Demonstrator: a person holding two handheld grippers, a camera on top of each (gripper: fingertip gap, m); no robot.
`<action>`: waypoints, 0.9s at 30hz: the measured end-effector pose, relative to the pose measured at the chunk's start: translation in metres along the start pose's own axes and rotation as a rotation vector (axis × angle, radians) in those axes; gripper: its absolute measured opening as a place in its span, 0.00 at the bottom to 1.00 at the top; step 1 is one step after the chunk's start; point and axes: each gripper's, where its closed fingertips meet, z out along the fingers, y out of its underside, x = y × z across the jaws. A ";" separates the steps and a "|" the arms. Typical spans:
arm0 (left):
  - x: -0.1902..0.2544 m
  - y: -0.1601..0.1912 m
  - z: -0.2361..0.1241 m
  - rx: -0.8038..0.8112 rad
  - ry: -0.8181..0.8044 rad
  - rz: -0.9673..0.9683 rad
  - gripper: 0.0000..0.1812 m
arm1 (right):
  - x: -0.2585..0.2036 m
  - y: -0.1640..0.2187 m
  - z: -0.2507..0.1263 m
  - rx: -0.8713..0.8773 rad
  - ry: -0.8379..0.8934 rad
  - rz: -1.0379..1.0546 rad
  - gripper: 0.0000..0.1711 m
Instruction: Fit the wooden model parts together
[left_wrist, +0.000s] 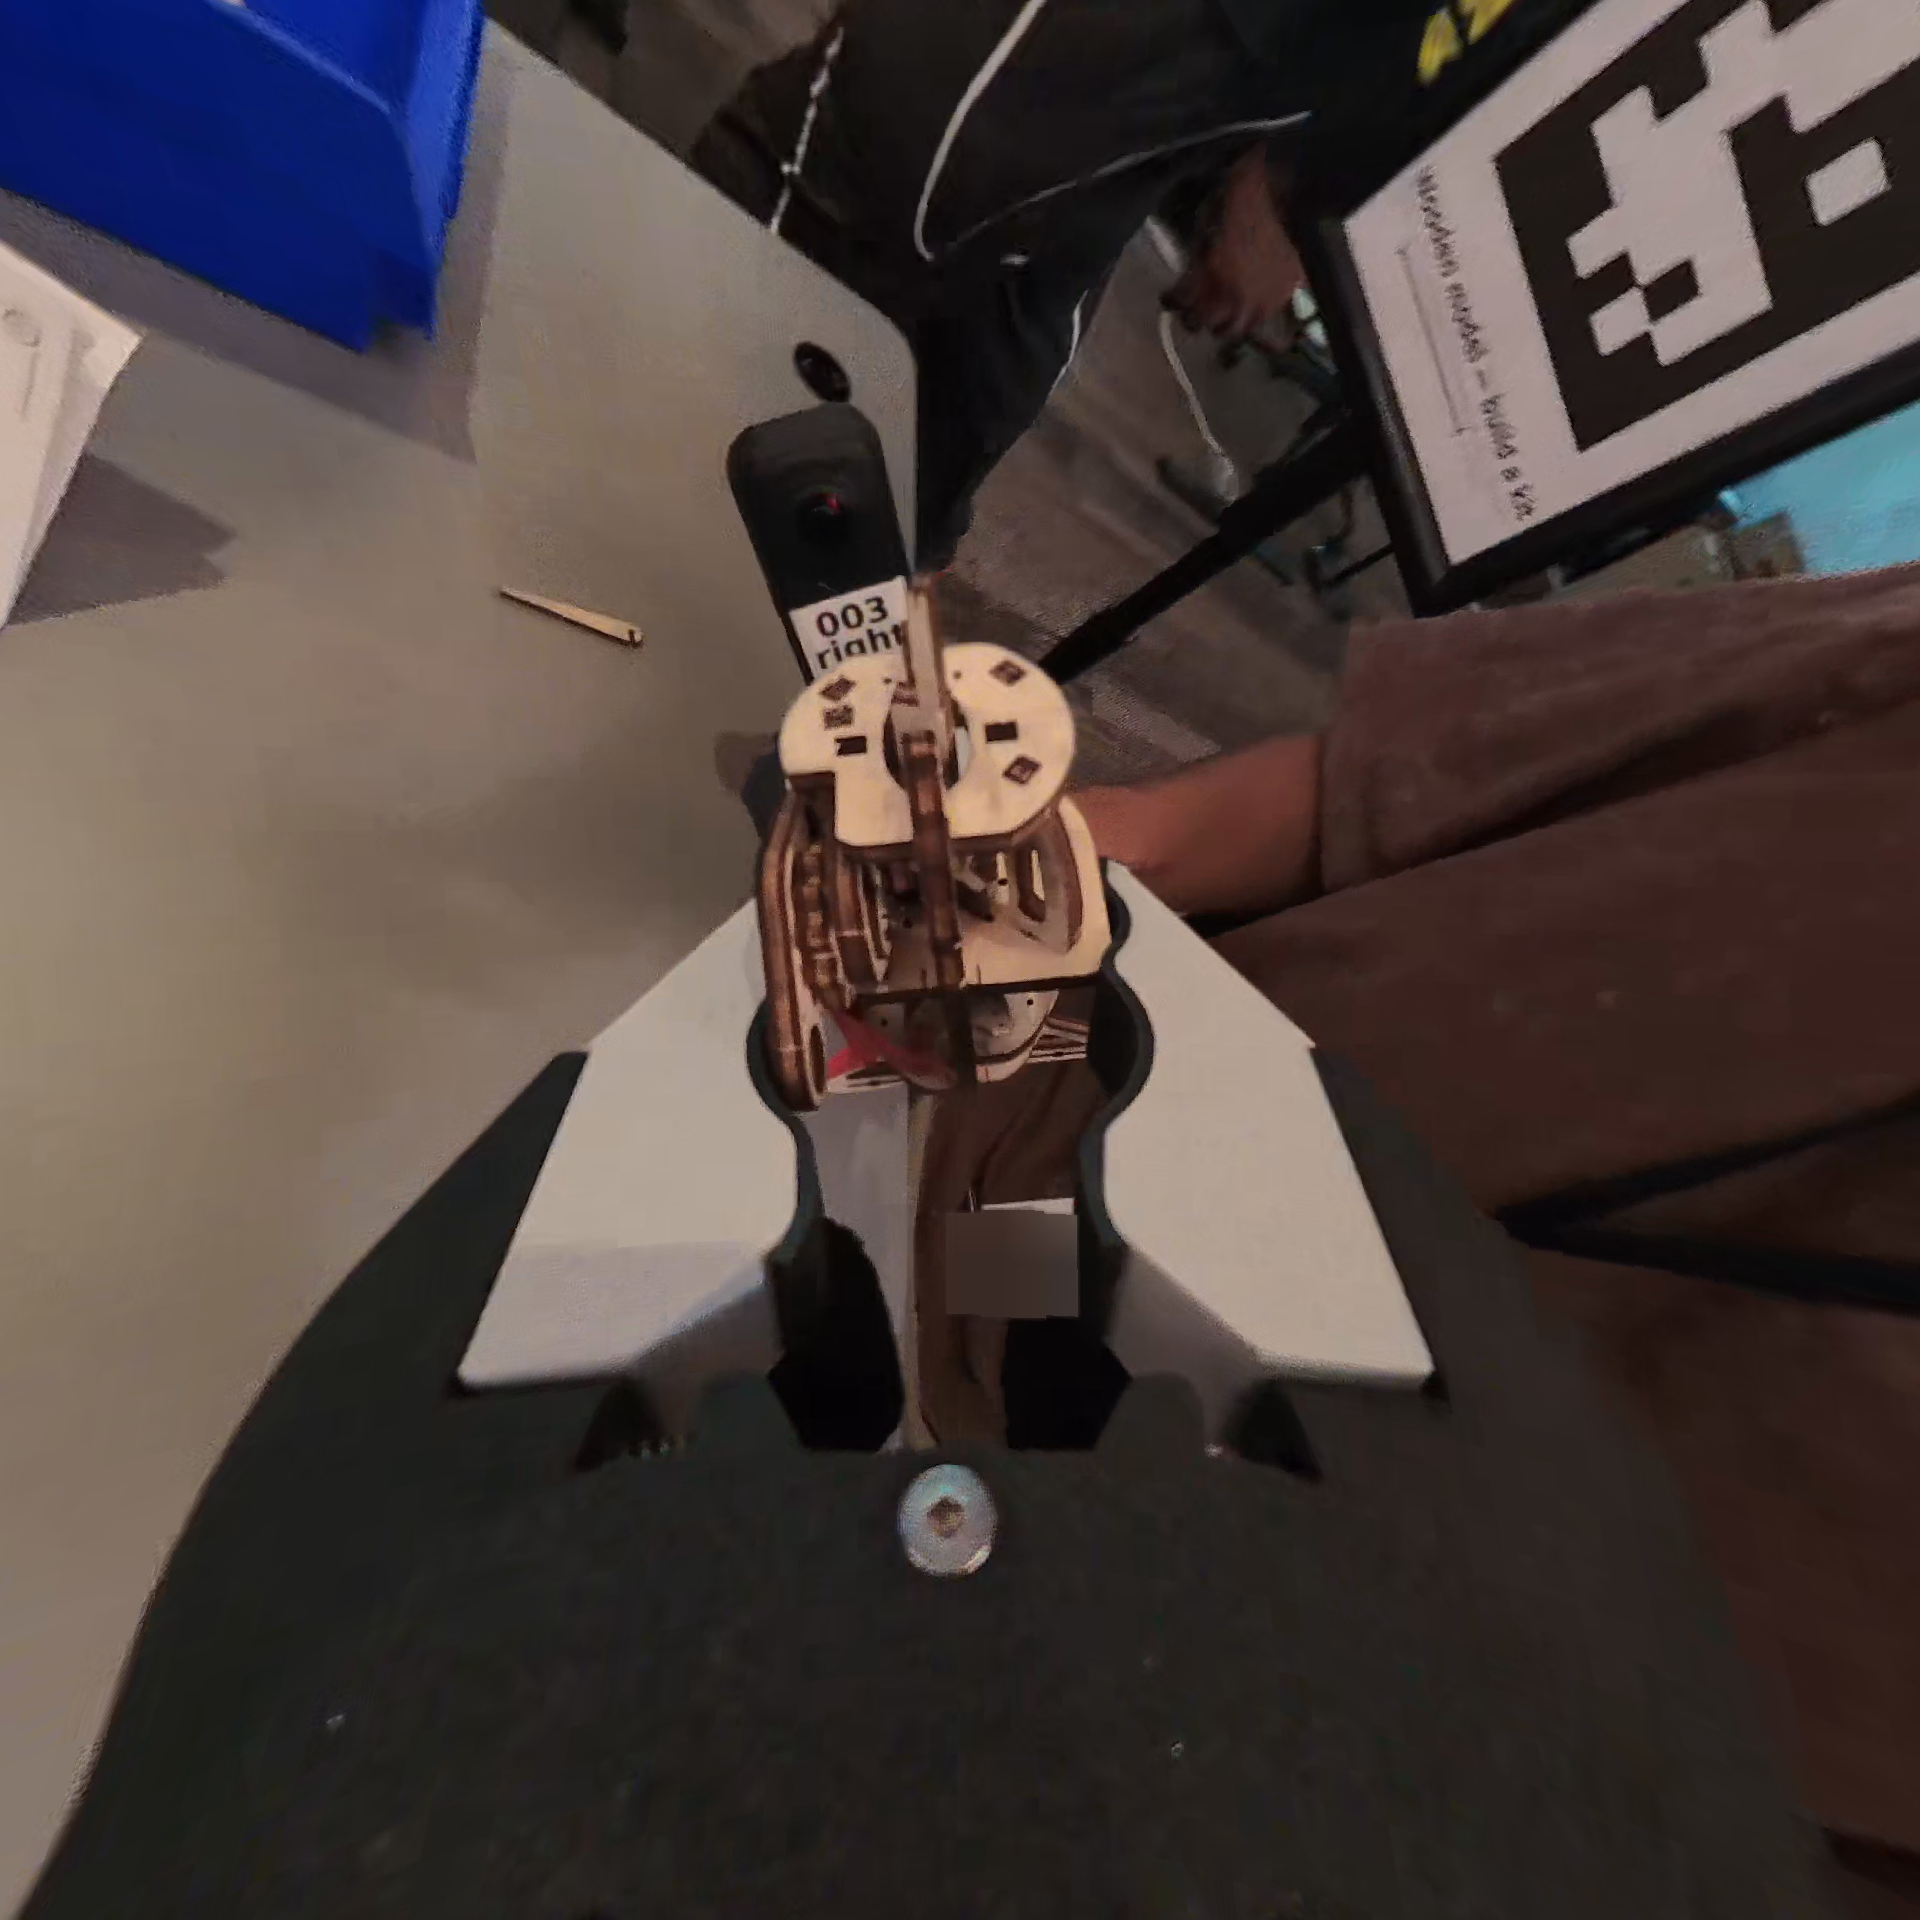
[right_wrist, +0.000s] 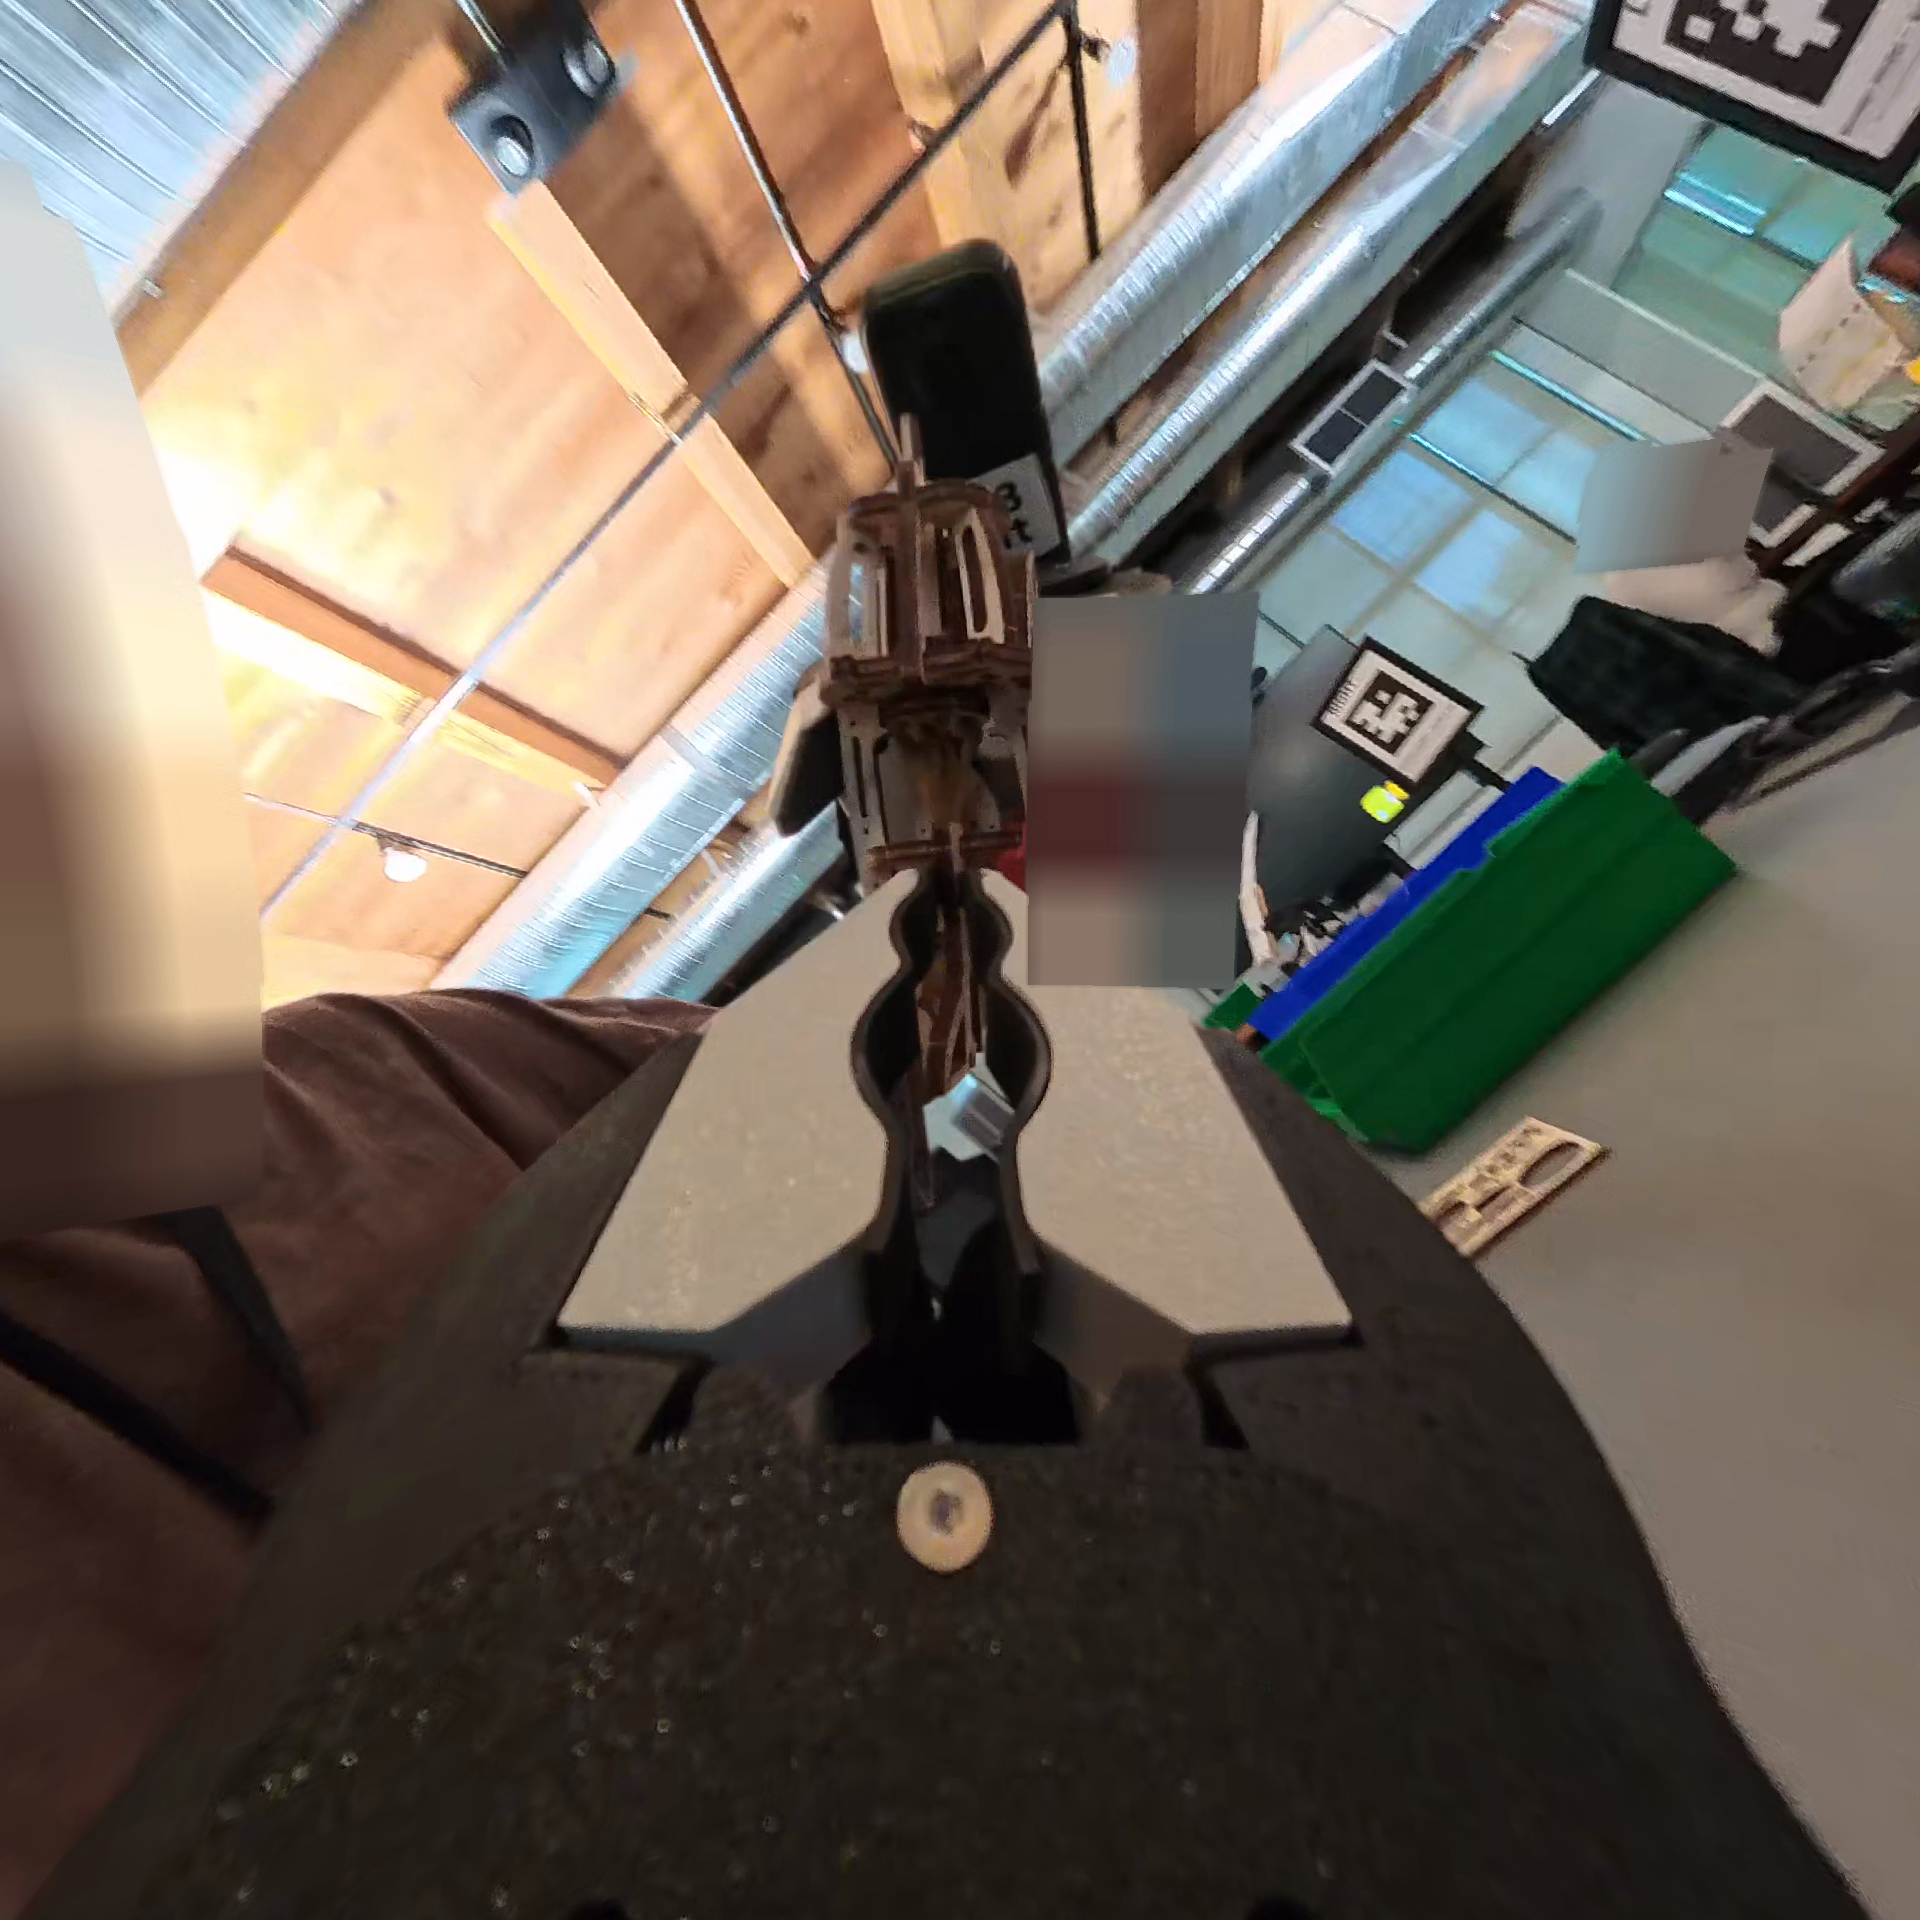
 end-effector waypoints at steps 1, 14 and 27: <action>0.001 -0.004 0.000 -0.007 -0.030 -0.030 0.27 | -0.003 -0.003 0.000 0.017 -0.021 0.013 0.02; 0.015 0.002 -0.002 0.002 -0.157 -0.133 0.28 | -0.020 0.006 0.004 -0.012 -0.063 0.044 0.02; 0.046 0.026 -0.015 0.322 0.104 0.159 0.27 | -0.030 0.040 0.015 -0.452 0.241 -0.197 0.02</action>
